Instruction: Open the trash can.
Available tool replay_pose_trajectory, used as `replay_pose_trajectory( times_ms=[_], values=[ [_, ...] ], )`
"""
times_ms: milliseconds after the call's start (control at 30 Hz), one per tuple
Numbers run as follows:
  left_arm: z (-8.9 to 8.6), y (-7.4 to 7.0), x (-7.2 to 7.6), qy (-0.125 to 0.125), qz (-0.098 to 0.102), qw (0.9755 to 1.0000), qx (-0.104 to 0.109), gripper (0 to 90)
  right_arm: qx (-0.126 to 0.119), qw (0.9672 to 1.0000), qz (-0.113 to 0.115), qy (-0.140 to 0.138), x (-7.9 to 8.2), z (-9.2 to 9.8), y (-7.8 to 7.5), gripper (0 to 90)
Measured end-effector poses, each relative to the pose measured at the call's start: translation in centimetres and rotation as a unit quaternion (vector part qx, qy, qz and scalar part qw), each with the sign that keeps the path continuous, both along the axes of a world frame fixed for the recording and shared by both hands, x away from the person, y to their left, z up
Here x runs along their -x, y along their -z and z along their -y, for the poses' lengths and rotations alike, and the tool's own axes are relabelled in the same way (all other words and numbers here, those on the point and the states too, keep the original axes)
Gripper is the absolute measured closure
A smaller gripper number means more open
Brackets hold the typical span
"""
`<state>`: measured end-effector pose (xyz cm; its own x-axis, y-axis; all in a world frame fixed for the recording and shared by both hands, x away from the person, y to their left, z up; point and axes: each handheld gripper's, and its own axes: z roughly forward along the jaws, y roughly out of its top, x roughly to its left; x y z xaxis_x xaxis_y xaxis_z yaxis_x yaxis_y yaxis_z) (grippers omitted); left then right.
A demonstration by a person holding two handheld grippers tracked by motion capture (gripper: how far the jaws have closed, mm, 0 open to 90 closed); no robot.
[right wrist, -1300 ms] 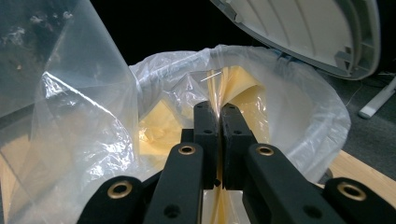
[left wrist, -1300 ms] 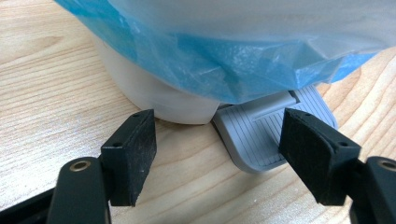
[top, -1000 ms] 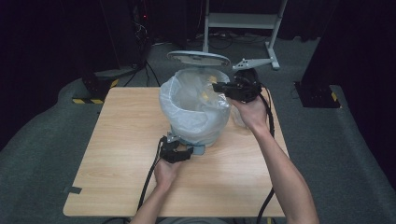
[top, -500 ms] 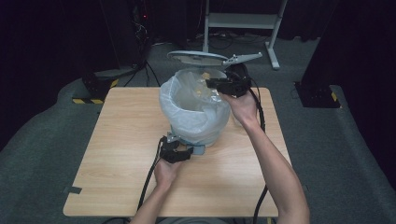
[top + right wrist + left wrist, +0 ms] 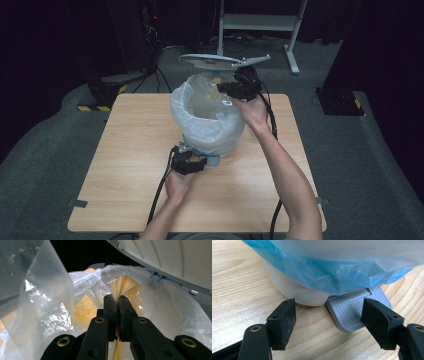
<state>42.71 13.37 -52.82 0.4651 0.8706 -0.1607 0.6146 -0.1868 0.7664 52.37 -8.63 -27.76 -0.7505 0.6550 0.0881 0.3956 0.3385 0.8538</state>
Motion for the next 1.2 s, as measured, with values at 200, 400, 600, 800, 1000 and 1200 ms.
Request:
replay_pose_trajectory(
  times_ms=[200,400,600,800,1000,1200],
  values=[
    [0.0,0.0,0.0,0.0,0.0,1.0,0.002,28.3,0.002,0.9999,0.002,0.01,-0.1,0.2,0.1,75.9],
    [0.0,0.0,0.0,0.0,-0.001,1.0,0.002,28.4,0.001,0.9995,0.019,0.023,0.4,0.3,0.2,53.0],
    [0.0,0.0,0.0,0.0,-0.001,1.0,0.002,28.5,-0.001,0.9993,0.029,0.022,1.0,0.7,0.1,50.1],
    [0.0,0.0,0.0,0.0,-0.001,1.0,0.002,28.6,-0.005,0.9993,0.034,0.017,1.6,1.2,0.1,50.9],
    [0.0,0.0,0.0,-0.002,0.0,1.0,0.004,28.6,-0.011,0.999,0.039,0.02,2.2,2.1,0.3,50.8],
    [0.0,0.0,0.0,-0.002,0.001,1.0,0.002,28.6,-0.021,0.9986,0.04,0.027,2.8,3.3,0.6,50.0]
  ],
)
